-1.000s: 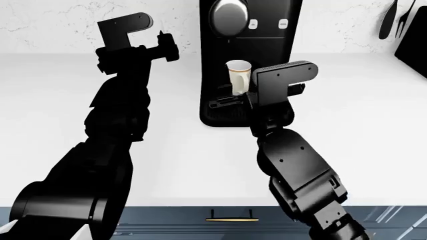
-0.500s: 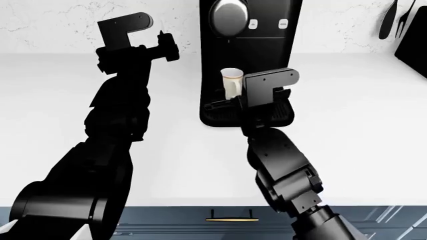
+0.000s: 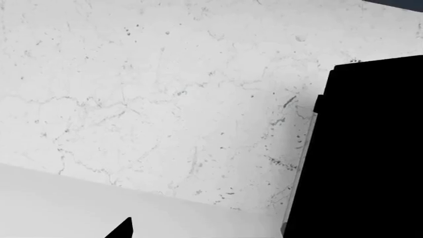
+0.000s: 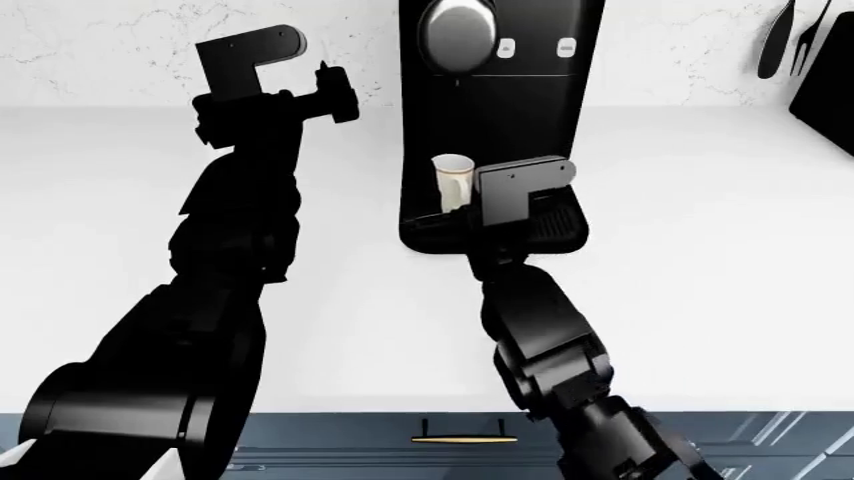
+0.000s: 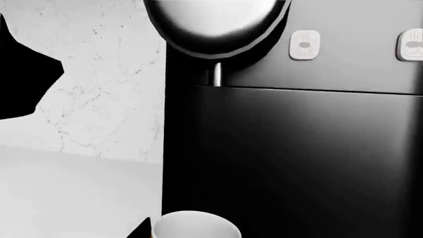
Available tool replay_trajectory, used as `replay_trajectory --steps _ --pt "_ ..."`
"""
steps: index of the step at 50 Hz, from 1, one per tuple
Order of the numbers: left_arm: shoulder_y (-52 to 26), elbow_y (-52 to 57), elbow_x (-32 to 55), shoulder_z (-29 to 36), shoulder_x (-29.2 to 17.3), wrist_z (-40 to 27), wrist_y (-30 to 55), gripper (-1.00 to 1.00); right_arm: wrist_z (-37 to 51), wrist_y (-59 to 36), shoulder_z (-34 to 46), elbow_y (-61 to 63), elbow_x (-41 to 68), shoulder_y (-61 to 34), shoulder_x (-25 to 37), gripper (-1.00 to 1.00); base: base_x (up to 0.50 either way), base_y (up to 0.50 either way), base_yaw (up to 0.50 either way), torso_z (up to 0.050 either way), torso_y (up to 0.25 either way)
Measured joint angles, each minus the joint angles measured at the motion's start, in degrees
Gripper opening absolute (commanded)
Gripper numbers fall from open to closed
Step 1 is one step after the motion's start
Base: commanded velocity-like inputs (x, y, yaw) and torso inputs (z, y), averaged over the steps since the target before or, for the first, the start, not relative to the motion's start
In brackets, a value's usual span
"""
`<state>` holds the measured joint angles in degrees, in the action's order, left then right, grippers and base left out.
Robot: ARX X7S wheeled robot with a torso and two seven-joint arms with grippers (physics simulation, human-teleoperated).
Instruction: Pick the mug from the cabinet, place it under the coffee machine dispenser, and press the start button.
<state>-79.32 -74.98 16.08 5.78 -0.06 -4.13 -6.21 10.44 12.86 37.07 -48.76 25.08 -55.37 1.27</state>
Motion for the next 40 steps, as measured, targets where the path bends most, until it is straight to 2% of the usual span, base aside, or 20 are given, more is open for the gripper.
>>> replay_trajectory --steps 22,36,37,40 --pt "0.0 0.0 0.0 -0.2 0.0 0.4 0.0 1.00 2.6 14.2 31.4 -17.1 29.1 -7.2 -1.1 -1.00 0.00 0.00 0.00 0.000 0.000" --pt "-0.1 0.0 0.3 0.1 0.0 0.4 0.0 1.00 4.0 16.0 42.7 -19.4 37.2 -9.4 -1.3 -1.00 0.00 0.00 0.00 0.000 0.000" --pt "-0.1 0.0 0.3 0.1 0.0 0.4 0.0 1.00 4.0 15.9 43.1 -19.5 37.5 -9.5 -1.3 1.00 0.00 0.00 0.00 0.000 0.000" --pt "-0.1 0.0 0.4 0.2 0.0 0.4 0.0 1.00 4.3 15.7 44.4 -19.9 38.8 -9.6 -1.3 1.00 0.00 0.00 0.00 0.000 0.000"
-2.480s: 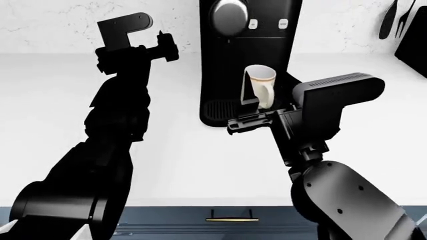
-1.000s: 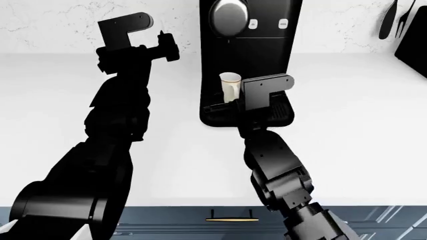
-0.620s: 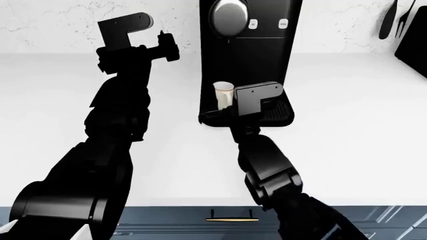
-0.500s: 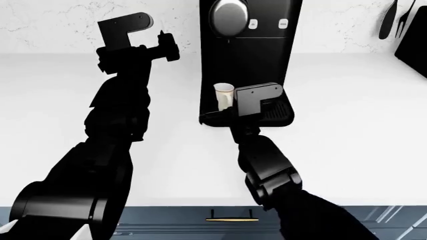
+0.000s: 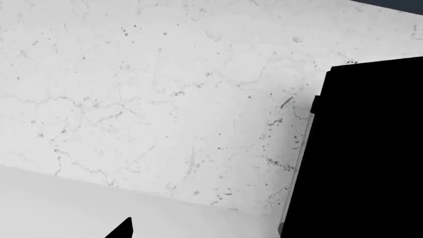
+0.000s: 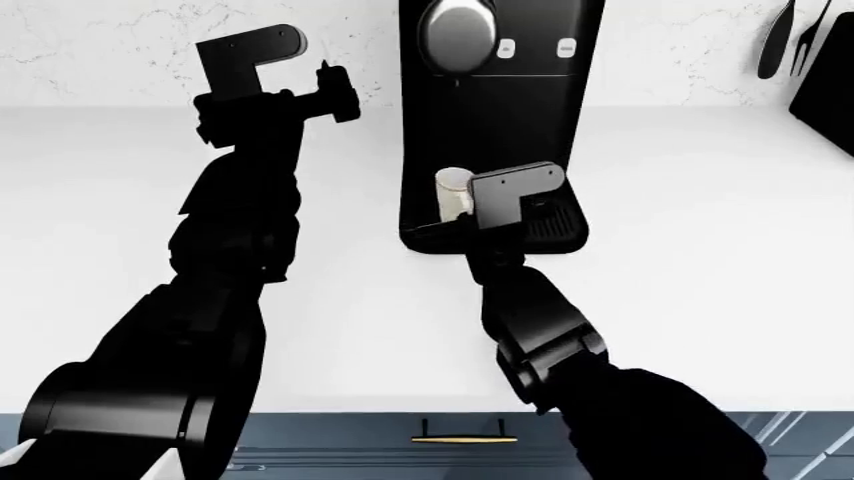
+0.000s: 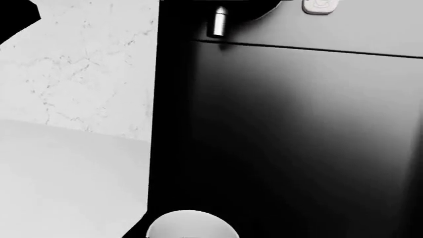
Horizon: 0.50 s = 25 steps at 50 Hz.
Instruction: Pick the mug from the cabinet, place it under the coffee machine dispenser, and press the start button.
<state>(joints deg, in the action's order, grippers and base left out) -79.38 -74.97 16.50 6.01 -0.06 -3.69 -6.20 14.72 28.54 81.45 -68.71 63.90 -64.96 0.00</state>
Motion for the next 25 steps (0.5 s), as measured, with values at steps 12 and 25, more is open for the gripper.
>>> replay_trajectory --steps 12,25 --pt "0.1 0.0 -0.1 0.0 0.0 0.1 -0.1 1.00 -0.1 0.6 2.8 -0.6 3.5 -0.3 0.0 1.00 0.00 0.00 0.00 0.000 0.000" --pt "0.0 0.0 0.1 0.2 0.0 0.0 -0.2 1.00 2.3 1.9 3.8 5.1 5.1 -2.5 2.7 1.00 0.00 0.00 0.00 0.000 0.000"
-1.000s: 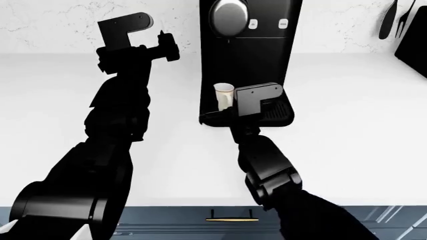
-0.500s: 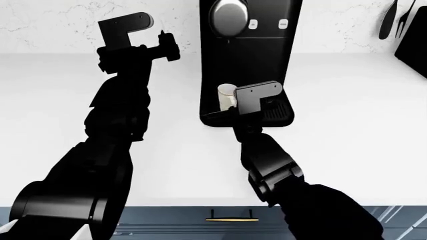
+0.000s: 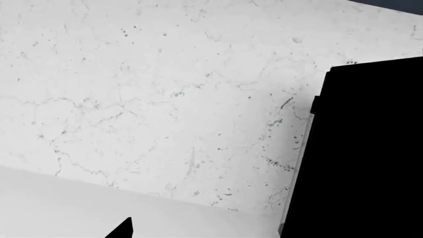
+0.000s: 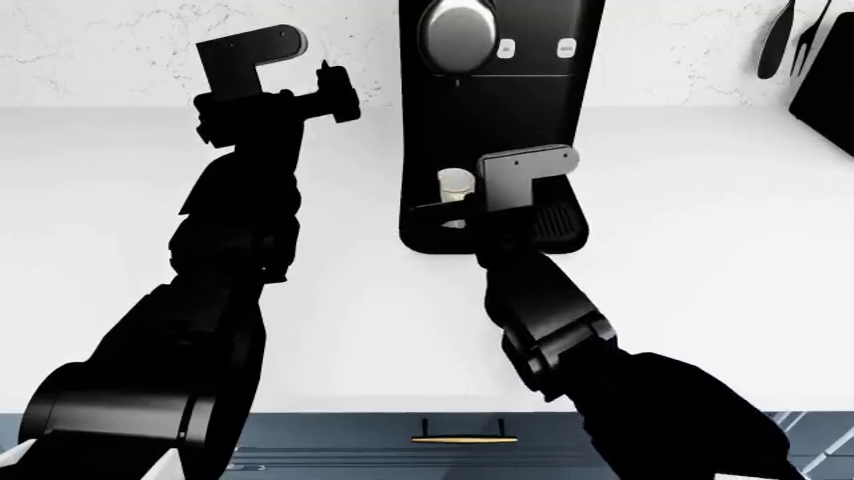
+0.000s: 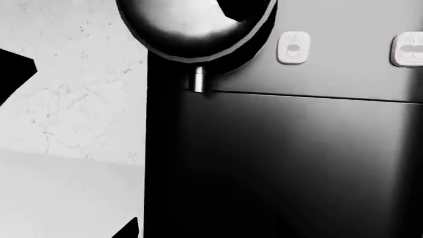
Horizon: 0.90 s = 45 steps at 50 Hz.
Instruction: Pick the mug from the cabinet, place it under the coffee machine dispenser, and press the start button.
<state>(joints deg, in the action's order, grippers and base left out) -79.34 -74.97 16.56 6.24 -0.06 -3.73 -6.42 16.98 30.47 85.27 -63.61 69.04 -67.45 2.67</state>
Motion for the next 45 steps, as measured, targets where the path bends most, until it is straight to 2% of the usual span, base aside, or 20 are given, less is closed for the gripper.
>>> replay_trajectory --steps 16,35,36,45 --pt "0.0 0.0 -0.1 -0.1 0.0 0.0 0.0 1.00 9.1 -0.9 1.4 18.2 -1.9 -3.9 8.9 1.00 0.00 0.00 0.00 0.000 0.000" --pt "0.0 0.0 0.0 0.1 0.0 -0.1 0.0 1.00 16.3 -1.5 0.9 31.9 -2.5 -6.0 18.6 1.00 0.00 0.00 0.00 0.000 0.000" --pt "0.0 0.0 0.0 0.1 0.0 -0.1 0.0 1.00 16.6 -1.5 0.8 32.5 -2.5 -6.1 19.1 -1.00 0.00 0.00 0.00 0.000 0.000" --pt "0.0 0.0 0.0 0.1 0.0 -0.1 0.0 1.00 18.7 -1.9 0.3 37.7 -2.3 -6.9 23.2 -1.00 0.00 0.00 0.00 0.000 0.000"
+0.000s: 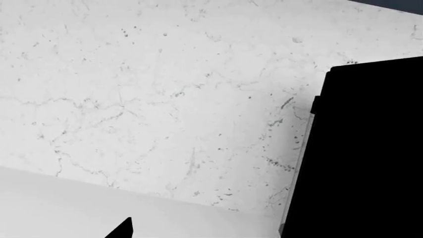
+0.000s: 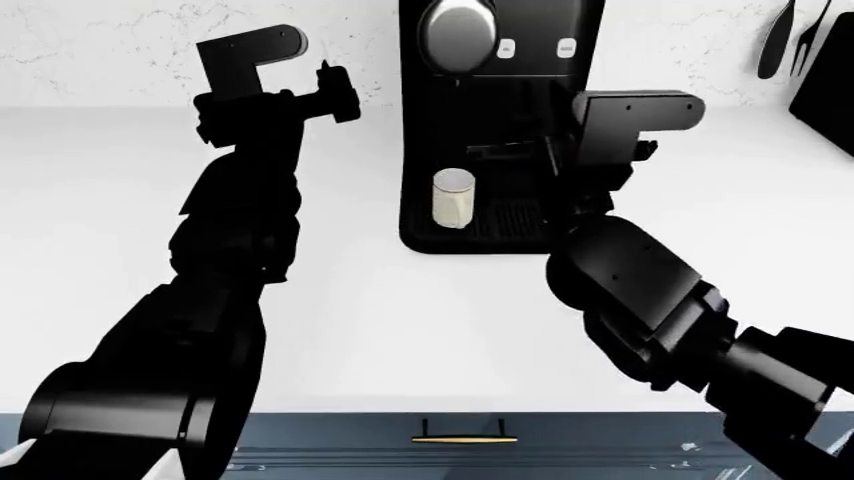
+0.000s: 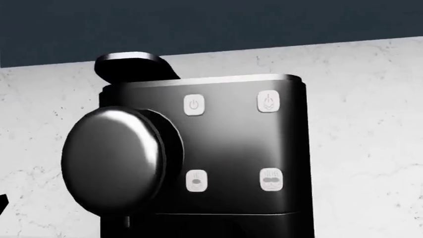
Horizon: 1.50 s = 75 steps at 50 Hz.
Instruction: Pick the mug from the cabinet, place it under the coffee machine dispenser, and press the start button.
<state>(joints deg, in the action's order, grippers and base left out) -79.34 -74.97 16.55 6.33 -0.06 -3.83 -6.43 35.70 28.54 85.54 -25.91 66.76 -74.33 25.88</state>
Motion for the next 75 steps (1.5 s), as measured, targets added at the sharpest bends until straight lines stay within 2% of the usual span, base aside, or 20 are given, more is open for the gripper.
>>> replay_trajectory --steps 21,40,75 --pt "0.0 0.0 0.1 0.1 0.0 -0.1 0.0 1.00 -5.6 -4.1 -1.9 0.3 5.4 -3.0 1.9 -1.00 0.00 0.00 0.00 0.000 0.000" --pt "0.0 0.0 0.0 0.1 0.0 0.0 0.1 1.00 -12.8 -10.9 -2.5 -5.9 11.0 -5.4 -1.0 -1.00 0.00 0.00 0.00 0.000 0.000" --pt "0.0 0.0 0.0 -0.1 0.0 0.2 0.0 1.00 -21.1 -18.0 -2.8 -19.5 13.9 -9.4 -7.9 -1.00 0.00 0.00 0.00 0.000 0.000"
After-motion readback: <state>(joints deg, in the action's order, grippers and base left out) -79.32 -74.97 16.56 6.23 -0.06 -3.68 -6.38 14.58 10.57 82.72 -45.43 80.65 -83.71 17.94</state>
